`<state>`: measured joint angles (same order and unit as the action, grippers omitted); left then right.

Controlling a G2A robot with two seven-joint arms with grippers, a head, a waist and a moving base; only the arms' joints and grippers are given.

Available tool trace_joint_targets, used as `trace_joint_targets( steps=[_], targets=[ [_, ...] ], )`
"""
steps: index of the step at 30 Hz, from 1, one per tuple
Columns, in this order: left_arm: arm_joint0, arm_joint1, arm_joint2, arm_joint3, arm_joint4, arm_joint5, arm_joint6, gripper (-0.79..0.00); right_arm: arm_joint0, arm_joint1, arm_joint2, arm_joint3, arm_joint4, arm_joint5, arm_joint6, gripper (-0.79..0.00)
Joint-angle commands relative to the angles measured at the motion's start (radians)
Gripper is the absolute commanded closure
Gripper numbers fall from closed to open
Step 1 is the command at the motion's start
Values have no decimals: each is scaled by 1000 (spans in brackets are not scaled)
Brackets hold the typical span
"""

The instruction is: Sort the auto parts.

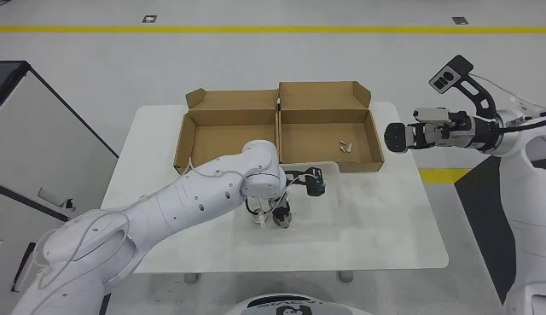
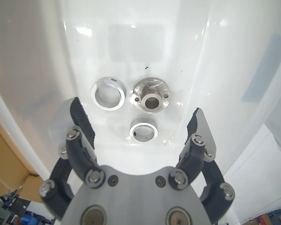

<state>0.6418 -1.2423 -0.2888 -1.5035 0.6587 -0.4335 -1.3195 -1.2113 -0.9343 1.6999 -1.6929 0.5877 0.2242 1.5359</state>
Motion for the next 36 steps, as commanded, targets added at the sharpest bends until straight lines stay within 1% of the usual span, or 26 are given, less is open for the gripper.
trace_joint_targets(
  steps=[1, 3, 4, 6, 8, 16, 18, 21, 23, 24, 29, 32, 34, 36],
  targets=[
    [0, 0, 0, 0, 0, 0, 0, -785, 0, 0, 0, 0, 0, 0, 0, -785],
    [10, 0, 3, 2, 11, -5, 15, -785, 0, 0, 0, 0, 0, 0, 0, -785],
    [12, 0, 2, 10, 10, 3, 4, -785, 0, 0, 0, 0, 0, 0, 0, -785],
    [12, -4, 6, -2, 3, 6, -8, -785, 0, 0, 0, 0, 0, 0, 0, -785],
    [9, -11, 14, -4, 4, 28, -42, -785, 0, 0, 0, 0, 0, 0, 0, -785],
    [6, -33, 26, -2, 21, 55, -64, -785, 0, 0, 0, 0, 0, 0, 0, -785],
    [8, -35, 28, -7, 32, 62, -71, -643, 0, 0, 0, 0, 0, 0, 0, -785],
    [9, -35, 25, -8, 40, 65, -82, -576, 0, 0, 0, 0, 0, 0, 0, -785],
    [11, -34, 21, -11, 39, 63, -87, -483, 0, 0, 0, 0, 0, 0, 0, -785],
    [12, -34, 19, -13, 38, 61, -91, -471, 0, 0, 0, 0, 0, 0, 0, -785],
    [17, -32, 18, -16, 47, 51, -109, -471, 0, 0, 0, 0, 0, 0, 0, -785],
    [22, -35, 16, -7, 38, 27, -92, -468, 0, 0, 0, 0, 0, 0, 0, -785],
    [21, -36, 18, 8, 44, 30, -97, -459, 0, 0, 0, 0, 0, 0, 0, -785],
    [21, -39, 20, 9, 38, 19, -86, -468, 0, 0, 0, 0, 0, 0, 0, -785]
  ],
)
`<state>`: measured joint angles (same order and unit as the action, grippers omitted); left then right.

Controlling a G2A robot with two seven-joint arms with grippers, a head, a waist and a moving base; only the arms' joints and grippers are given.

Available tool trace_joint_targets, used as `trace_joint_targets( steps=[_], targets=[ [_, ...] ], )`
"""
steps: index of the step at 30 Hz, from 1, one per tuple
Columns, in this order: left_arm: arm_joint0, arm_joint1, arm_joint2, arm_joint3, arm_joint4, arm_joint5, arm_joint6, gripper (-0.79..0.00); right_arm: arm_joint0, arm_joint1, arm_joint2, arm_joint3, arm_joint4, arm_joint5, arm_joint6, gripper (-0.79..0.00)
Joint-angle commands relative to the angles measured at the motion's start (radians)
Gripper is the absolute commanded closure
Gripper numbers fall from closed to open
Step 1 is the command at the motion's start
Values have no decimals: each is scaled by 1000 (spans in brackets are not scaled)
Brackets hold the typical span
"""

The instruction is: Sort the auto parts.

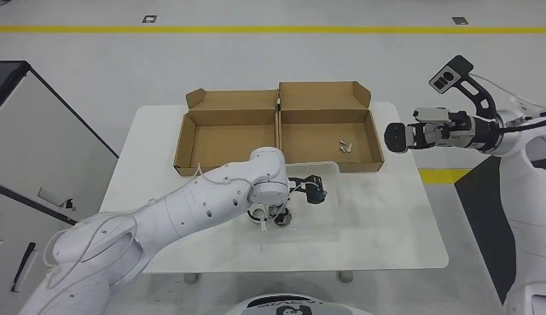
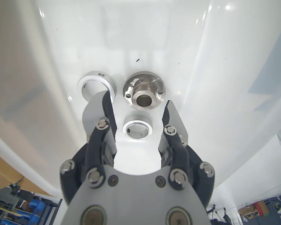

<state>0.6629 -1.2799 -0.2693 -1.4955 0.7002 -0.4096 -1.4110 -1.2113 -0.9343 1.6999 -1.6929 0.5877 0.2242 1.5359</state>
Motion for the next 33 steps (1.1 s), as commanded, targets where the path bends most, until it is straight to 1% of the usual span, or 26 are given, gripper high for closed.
trace_joint_targets(
  steps=[1, 5, 12, 18, 26, 33],
  targets=[
    [0, -2, 2, 5, -2, -7, 8, -462, 0, 0, 0, 0, 0, 0, 0, -785],
    [-2, -5, 9, 15, -5, -23, 23, -397, 0, 0, 0, 0, 0, 0, 0, -785],
    [-4, -6, 17, 13, -8, -24, 25, -382, 0, 0, 0, 0, 0, 0, 0, -785],
    [-5, -1, 24, -4, -6, -32, 32, -332, 0, 0, 0, 0, 0, 0, 0, -785],
    [-4, 11, 33, -13, 2, -35, 36, -314, 0, 0, 0, 0, 0, 0, 0, -785],
    [-8, 11, 45, -8, -4, -42, 42, -314, 0, 0, 0, 0, 0, 0, 0, -785]
  ],
)
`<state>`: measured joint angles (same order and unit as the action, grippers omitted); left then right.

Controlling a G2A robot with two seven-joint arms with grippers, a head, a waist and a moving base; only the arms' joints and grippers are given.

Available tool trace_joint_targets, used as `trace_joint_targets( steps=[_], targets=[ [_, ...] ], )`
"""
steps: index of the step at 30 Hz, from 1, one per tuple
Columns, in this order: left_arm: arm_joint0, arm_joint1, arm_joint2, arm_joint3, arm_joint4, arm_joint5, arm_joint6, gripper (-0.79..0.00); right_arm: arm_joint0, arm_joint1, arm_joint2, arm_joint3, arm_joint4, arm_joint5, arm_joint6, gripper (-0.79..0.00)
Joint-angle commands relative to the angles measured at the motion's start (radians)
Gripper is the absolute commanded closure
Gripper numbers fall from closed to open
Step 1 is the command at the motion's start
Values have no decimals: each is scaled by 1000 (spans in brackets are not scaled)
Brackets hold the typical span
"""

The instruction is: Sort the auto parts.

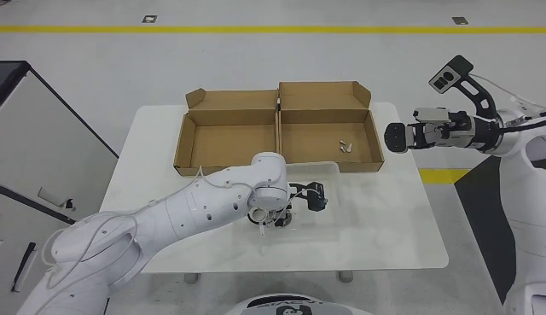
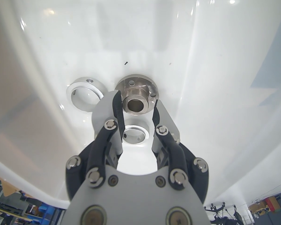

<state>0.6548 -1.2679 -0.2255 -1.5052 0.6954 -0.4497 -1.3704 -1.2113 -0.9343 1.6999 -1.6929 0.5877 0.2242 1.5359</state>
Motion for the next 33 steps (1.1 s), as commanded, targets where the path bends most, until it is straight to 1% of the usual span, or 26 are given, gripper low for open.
trace_joint_targets(
  steps=[1, 10, 20, 30, 31, 32, 33],
  targets=[
    [-1, -1, 2, 3, 1, -2, 2, -314, 0, 0, 0, 0, 0, 0, 0, -785],
    [-6, -10, 10, 15, 10, -8, 8, -332, 0, 0, 0, 0, 0, 0, 0, -785],
    [-7, -24, 20, 48, 5, -19, 19, -320, 0, 0, 0, 0, 0, 0, 0, -785],
    [-4, -27, 20, 62, 7, -22, 23, -317, 0, 0, 0, 0, 0, 0, 0, -785],
    [-3, -28, 22, 67, 5, -23, 23, -305, 0, 0, 0, 0, 0, 0, 0, -785],
    [-3, -29, 23, 72, 6, -24, 24, -271, 0, 0, 0, 0, 0, 0, 0, -785],
    [-3, -31, 24, 77, 7, -24, 24, -86, 0, 0, 0, 0, 0, 0, 0, -785]
  ],
)
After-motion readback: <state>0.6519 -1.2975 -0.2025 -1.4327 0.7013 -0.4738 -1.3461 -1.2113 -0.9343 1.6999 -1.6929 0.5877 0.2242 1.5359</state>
